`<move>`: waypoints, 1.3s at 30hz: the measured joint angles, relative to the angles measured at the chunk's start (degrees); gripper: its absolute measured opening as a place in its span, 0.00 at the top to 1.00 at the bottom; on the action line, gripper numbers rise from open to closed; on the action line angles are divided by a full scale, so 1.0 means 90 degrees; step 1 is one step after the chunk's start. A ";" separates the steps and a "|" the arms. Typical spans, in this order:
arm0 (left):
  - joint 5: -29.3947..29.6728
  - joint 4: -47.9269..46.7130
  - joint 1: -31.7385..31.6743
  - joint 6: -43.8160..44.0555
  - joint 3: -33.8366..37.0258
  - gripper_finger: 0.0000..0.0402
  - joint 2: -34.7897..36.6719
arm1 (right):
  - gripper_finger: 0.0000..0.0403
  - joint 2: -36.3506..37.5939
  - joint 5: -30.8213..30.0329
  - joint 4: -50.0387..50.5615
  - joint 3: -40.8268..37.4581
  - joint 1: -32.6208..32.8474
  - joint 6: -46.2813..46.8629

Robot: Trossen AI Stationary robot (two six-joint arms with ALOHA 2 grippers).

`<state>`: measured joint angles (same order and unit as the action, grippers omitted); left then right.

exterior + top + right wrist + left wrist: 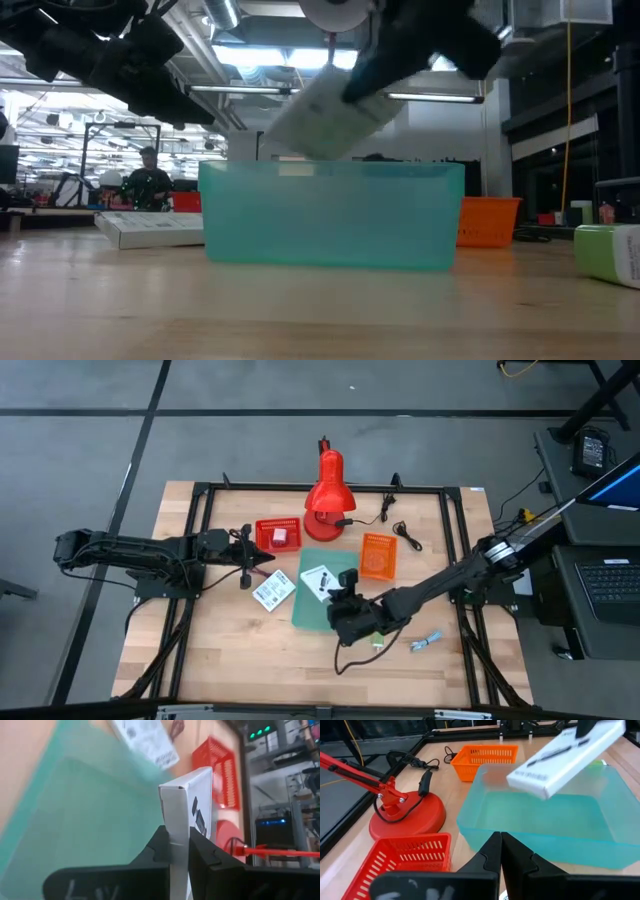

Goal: Pick and place items into bin
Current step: Put the white card reader box into the green basket

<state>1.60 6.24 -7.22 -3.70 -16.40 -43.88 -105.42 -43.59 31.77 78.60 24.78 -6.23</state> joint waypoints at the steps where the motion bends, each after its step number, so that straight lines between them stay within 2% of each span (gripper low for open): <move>1: 0.0002 0.0001 0.0000 -0.0001 0.0000 0.99 0.0000 | 0.96 -0.0105 0.0003 0.0066 0.0012 -0.0019 0.0023; 8: 0.0016 -0.0002 0.0000 0.0066 0.0000 0.99 0.0000 | 0.96 -0.0659 0.0046 0.0280 0.0009 -0.0062 0.0394; 14: 0.0015 -0.0002 0.0000 0.0066 0.0000 0.99 0.0000 | 0.95 -0.0741 0.0118 0.0319 0.0008 -0.0086 0.0669; 23: 0.0019 0.0000 0.0000 0.0118 0.0000 0.99 0.0000 | 0.80 -0.0741 0.0140 0.0535 -0.0021 -0.0362 0.1214; 39: 0.0013 0.0000 0.0000 0.0251 0.0000 0.99 0.0000 | 0.78 -0.0741 0.0169 0.0529 -0.0024 -0.0731 0.1349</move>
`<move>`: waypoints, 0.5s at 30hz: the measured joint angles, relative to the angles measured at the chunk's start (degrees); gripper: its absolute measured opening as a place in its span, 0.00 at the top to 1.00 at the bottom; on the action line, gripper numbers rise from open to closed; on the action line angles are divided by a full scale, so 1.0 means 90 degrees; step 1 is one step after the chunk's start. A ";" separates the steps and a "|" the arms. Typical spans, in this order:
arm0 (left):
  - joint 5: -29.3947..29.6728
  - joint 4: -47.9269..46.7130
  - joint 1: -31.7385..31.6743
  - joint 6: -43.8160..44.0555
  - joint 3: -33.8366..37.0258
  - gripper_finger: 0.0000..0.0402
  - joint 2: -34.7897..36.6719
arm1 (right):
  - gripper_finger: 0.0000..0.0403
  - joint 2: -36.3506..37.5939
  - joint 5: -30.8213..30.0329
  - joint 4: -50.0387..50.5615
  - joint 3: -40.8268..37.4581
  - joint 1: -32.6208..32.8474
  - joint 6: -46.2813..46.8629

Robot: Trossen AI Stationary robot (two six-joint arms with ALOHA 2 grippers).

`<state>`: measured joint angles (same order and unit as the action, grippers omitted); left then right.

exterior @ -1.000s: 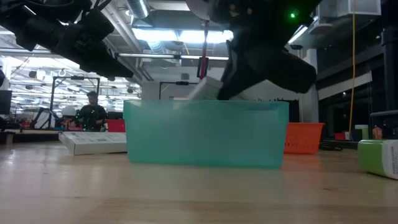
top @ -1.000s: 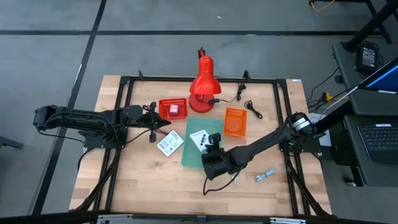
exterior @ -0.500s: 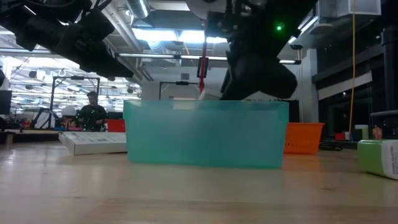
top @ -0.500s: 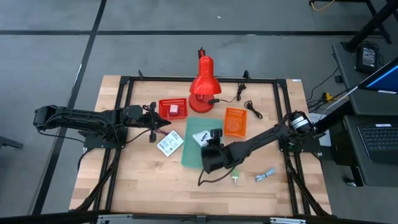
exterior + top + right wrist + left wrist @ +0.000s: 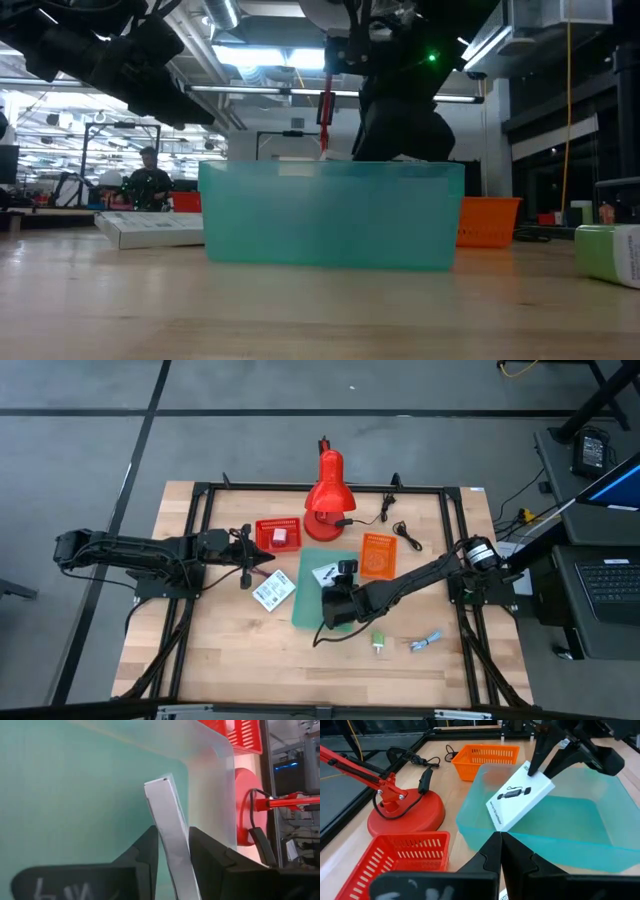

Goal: Pick and place items into bin
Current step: Put the white card reader box into the green basket, then put the white USB cable into the orange basket

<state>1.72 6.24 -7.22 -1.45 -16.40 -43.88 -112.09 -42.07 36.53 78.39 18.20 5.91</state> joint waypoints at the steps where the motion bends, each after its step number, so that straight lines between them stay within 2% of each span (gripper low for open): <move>1: 0.0000 0.0000 0.0000 0.0062 0.0000 0.99 0.0000 | 0.78 0.0000 0.0083 -0.0001 0.0000 -0.0009 -0.0041; 6: -0.0002 -0.0001 0.0000 0.0096 0.0000 0.99 0.0000 | 0.75 0.0000 0.0494 -0.0038 0.0000 0.0001 -0.0158; 15: -0.0007 0.0000 0.0000 0.0082 0.0000 0.99 0.0000 | 0.63 0.0015 0.0479 0.0157 0.0271 -0.0003 -0.0066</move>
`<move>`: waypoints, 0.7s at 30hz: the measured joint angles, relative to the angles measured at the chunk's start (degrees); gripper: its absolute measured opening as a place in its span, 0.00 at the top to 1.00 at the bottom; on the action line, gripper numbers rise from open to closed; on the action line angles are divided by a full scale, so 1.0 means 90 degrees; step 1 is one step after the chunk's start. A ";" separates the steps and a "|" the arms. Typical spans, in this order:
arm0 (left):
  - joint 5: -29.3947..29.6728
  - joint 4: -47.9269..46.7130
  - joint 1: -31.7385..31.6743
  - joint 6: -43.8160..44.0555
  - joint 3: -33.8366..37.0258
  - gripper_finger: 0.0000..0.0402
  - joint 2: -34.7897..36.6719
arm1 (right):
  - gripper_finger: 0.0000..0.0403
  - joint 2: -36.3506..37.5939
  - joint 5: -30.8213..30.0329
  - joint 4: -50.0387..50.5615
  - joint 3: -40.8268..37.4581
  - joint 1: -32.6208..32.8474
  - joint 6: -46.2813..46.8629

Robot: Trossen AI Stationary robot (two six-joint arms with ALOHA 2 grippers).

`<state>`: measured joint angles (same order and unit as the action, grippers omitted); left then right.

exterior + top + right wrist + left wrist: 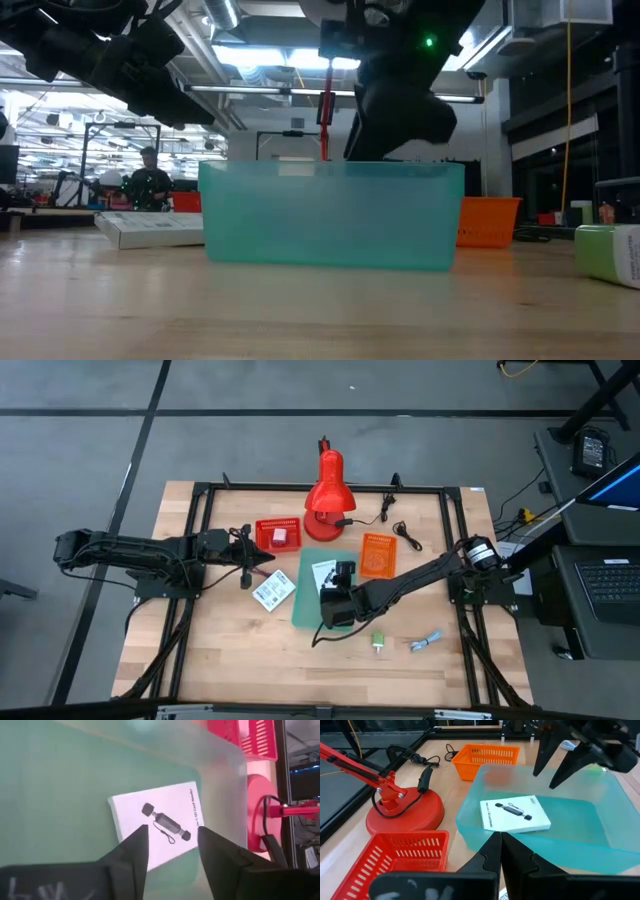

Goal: Pick and place items into bin
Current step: Put the white USB cable into the orange basket

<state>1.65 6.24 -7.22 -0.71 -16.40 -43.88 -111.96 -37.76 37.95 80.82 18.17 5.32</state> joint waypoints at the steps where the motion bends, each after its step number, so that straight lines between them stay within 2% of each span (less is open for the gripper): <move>1: -0.0002 0.0000 0.0000 0.0000 0.0000 0.99 0.0000 | 0.62 0.0005 -0.0002 0.0136 0.0073 0.0001 0.0022; 6: -0.0008 0.0000 0.0000 -0.0002 0.0000 0.99 0.0000 | 0.60 0.0010 -0.0007 0.1062 0.0410 0.0036 0.0681; 10: -0.0025 -0.0002 0.0000 -0.0002 0.0000 0.99 0.0000 | 0.64 0.0051 -0.0066 0.1467 0.0587 0.0252 0.1072; 16: -0.0027 -0.0002 0.0000 0.0000 0.0000 0.99 0.0000 | 0.77 0.0473 -0.0499 0.1840 0.0570 0.0738 0.1601; 21: -0.0027 0.0000 0.0000 0.0002 0.0000 0.99 0.0000 | 0.91 0.0874 -0.0512 0.2260 0.0567 0.1103 0.2291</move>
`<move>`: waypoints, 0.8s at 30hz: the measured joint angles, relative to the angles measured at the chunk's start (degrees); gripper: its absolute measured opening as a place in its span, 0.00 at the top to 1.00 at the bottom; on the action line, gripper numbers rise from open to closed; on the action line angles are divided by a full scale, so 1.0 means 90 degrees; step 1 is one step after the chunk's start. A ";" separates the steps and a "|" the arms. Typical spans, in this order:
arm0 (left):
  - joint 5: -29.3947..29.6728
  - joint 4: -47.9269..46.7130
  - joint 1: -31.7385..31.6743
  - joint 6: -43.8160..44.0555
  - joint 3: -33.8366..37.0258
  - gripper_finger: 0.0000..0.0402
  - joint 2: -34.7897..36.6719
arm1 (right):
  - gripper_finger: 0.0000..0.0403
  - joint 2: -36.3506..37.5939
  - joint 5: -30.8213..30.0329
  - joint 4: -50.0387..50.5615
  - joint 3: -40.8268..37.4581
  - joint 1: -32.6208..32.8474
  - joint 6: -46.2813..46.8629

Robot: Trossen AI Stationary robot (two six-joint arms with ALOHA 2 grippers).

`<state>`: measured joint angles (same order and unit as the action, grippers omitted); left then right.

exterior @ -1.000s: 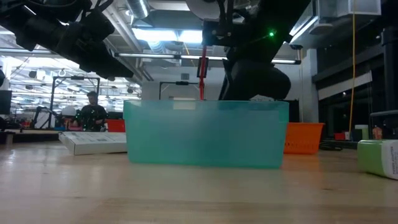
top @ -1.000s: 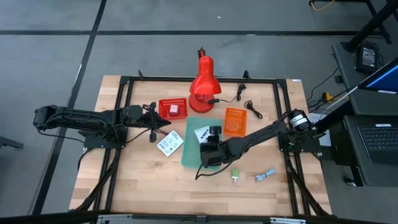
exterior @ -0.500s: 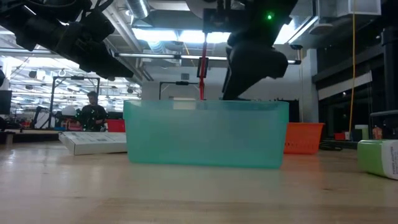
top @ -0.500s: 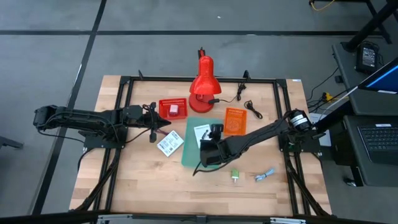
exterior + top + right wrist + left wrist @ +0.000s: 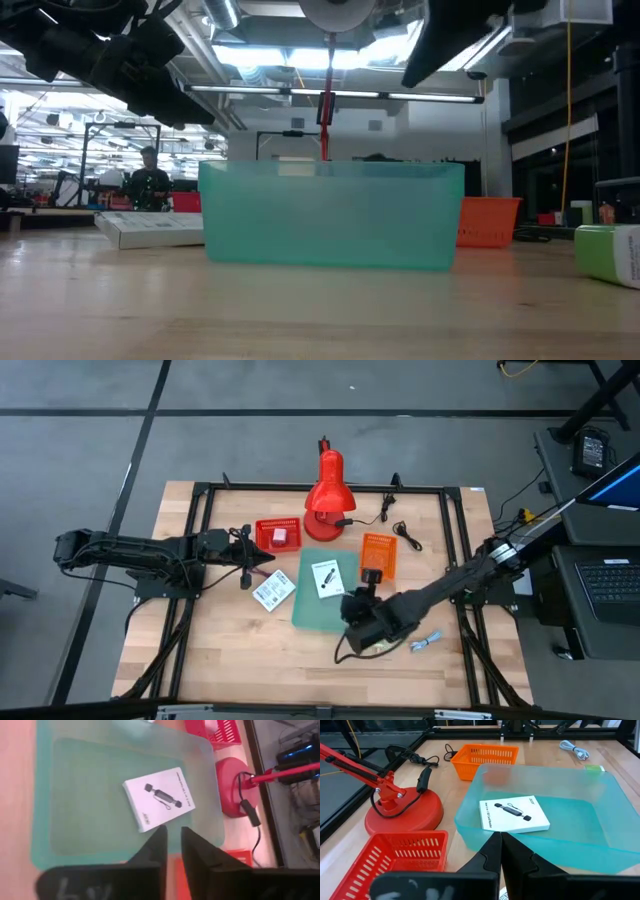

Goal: Pick and place items into bin
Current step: Put the white USB cable into the orange basket

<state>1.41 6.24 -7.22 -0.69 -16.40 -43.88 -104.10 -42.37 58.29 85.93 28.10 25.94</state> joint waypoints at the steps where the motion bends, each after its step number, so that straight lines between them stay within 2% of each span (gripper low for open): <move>1: 0.0000 0.0000 0.0000 0.0000 0.0000 0.99 0.0000 | 0.94 0.0031 0.0002 0.0046 0.0000 0.0068 0.0098; 4: -0.0034 0.0000 0.0000 -0.0002 0.0000 0.99 0.0000 | 0.99 0.0099 0.0068 0.0266 -0.0002 0.0262 0.0270; 9: -0.0444 0.0000 0.0005 -0.0005 0.0000 0.99 0.0000 | 0.97 0.0139 0.0298 0.0713 -0.0007 0.0554 0.1104; 16: -0.0619 0.0000 0.0005 -0.0007 0.0000 0.99 0.0000 | 0.99 0.0223 0.1412 0.1486 -0.0007 0.0799 0.2071; 24: -0.0619 0.0002 0.0002 -0.0007 0.0000 0.99 0.0002 | 1.00 0.0334 0.1670 0.2443 -0.0007 0.0993 0.2804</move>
<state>-4.16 6.25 -7.20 -0.75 -16.40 -43.86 -101.09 -27.34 80.28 85.86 37.03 51.18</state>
